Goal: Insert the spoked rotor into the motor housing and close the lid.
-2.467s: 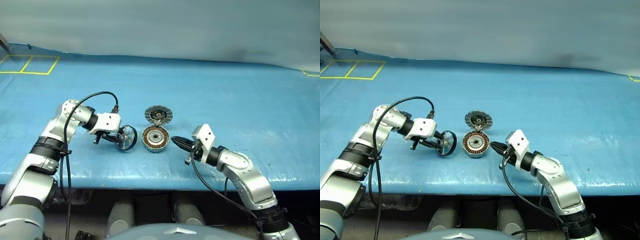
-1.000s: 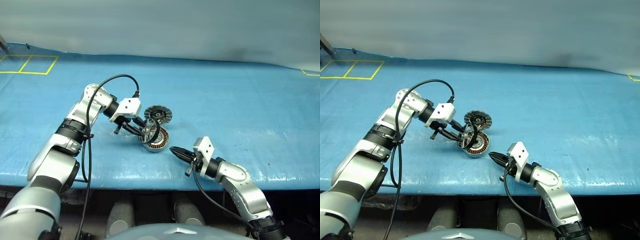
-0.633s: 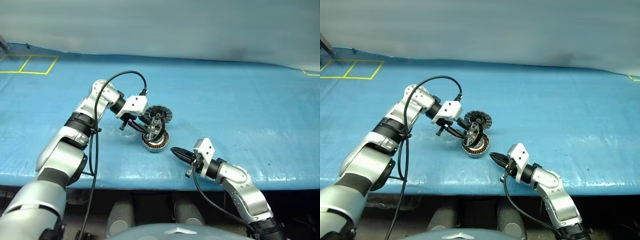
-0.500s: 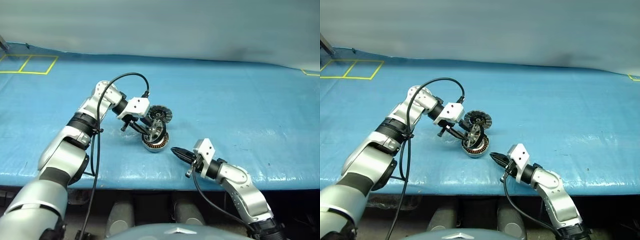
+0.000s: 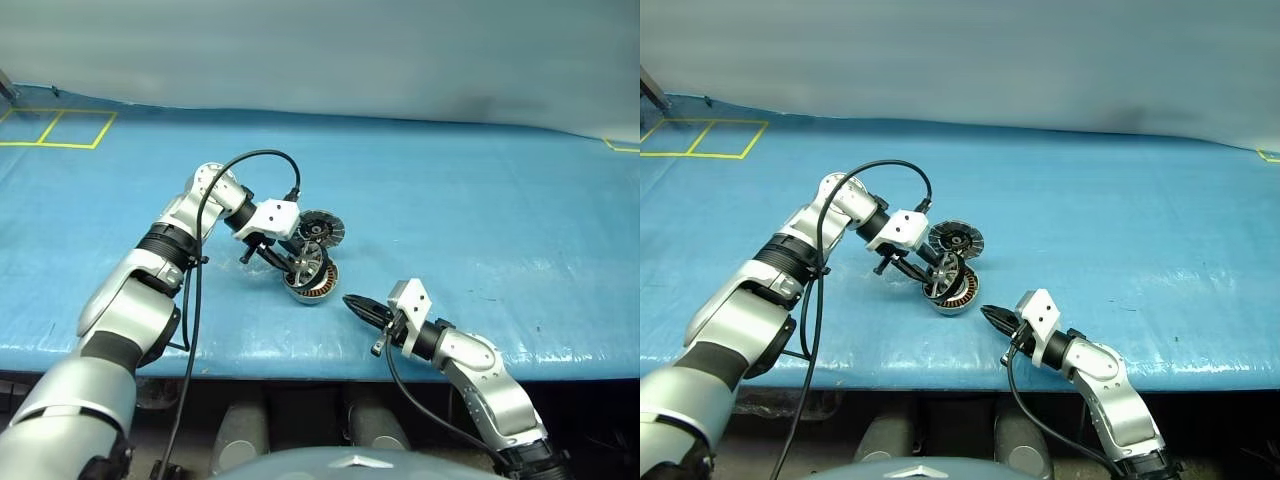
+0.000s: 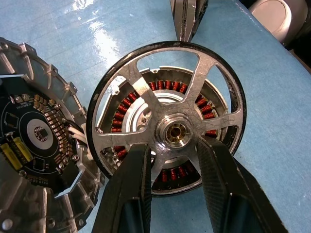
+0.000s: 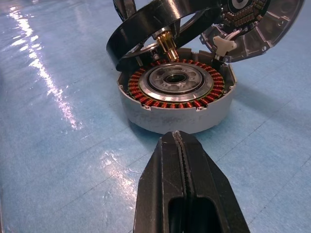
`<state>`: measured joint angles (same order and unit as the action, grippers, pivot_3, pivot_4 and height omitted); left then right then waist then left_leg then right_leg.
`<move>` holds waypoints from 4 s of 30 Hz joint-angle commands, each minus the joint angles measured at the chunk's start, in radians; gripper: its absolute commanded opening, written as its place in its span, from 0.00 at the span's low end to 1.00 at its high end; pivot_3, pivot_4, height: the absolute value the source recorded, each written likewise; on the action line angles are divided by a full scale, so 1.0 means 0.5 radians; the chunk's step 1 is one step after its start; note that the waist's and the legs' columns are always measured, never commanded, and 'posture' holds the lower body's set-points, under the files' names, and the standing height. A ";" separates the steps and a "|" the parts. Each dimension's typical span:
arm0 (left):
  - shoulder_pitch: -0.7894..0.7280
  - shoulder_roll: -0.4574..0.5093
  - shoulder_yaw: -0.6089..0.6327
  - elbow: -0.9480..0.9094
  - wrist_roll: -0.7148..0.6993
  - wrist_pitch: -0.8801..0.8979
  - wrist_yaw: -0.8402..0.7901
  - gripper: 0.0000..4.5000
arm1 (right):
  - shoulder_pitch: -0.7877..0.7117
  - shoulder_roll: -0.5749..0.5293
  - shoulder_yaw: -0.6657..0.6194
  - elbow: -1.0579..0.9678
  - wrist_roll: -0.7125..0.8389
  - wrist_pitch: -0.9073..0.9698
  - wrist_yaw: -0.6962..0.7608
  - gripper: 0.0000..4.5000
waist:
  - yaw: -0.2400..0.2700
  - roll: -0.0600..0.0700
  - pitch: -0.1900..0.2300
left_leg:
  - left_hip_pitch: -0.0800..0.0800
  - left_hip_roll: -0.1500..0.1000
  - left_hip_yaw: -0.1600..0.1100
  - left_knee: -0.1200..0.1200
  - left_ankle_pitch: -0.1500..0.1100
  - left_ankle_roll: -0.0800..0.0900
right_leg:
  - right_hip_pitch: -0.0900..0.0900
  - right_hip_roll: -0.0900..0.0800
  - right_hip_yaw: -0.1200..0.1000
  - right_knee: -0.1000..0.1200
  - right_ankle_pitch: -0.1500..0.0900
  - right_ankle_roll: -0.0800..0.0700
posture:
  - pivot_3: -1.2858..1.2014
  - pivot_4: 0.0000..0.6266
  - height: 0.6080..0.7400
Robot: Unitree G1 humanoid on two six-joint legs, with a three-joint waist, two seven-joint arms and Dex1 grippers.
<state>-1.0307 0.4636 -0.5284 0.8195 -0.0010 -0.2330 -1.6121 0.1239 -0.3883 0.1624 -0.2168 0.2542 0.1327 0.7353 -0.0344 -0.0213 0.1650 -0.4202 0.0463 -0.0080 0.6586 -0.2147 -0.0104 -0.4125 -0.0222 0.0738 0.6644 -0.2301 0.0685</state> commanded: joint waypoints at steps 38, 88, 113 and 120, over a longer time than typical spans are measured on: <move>-0.130 -0.070 0.017 0.122 0.144 -0.154 0.015 0.25 | 0.010 0.019 -0.013 -0.009 -0.012 -0.103 -0.044 0.00 | 0.003 0.000 0.000 | -0.001 0.000 -0.001 0.001 0.000 0.000 | 0.001 0.000 0.000 0.000 0.000 0.000 | 0.52 0.24 1.00; 0.882 0.069 0.690 -0.948 -0.348 0.540 0.482 0.53 | -0.387 0.054 -0.138 0.173 -0.115 0.191 -0.333 0.00 | -0.002 0.001 0.000 | 0.003 0.000 -0.001 0.004 0.000 0.000 | 0.003 0.000 0.000 0.003 0.001 0.001 | 0.52 0.24 1.00; 1.409 0.144 0.963 -1.351 -0.584 0.787 0.966 0.53 | -1.607 0.308 -0.098 1.101 0.013 0.339 0.129 0.00 | -0.013 0.002 0.001 | 0.005 0.000 0.000 -0.006 0.000 0.000 | 0.002 0.000 0.000 0.001 0.013 0.001 | 0.52 0.24 1.00; 1.468 0.194 1.009 -1.420 -0.619 0.817 1.009 0.53 | -1.664 0.317 0.020 1.178 -0.037 0.372 0.316 0.00 | -0.013 0.003 0.001 | 0.005 0.000 0.000 -0.012 0.000 0.000 | 0.000 0.000 -0.001 -0.001 0.013 -0.001 | 0.52 0.24 1.00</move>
<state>-0.2944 0.5542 -0.0470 0.1523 -0.2914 0.1729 -1.1122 -0.6927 -0.2273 0.1657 0.3912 0.2359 0.3161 0.8667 -0.0411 -0.0196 0.1656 -0.4175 0.0465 -0.0080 0.6526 -0.2146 -0.0105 -0.4128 -0.0224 0.0733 0.6640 -0.2237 0.0681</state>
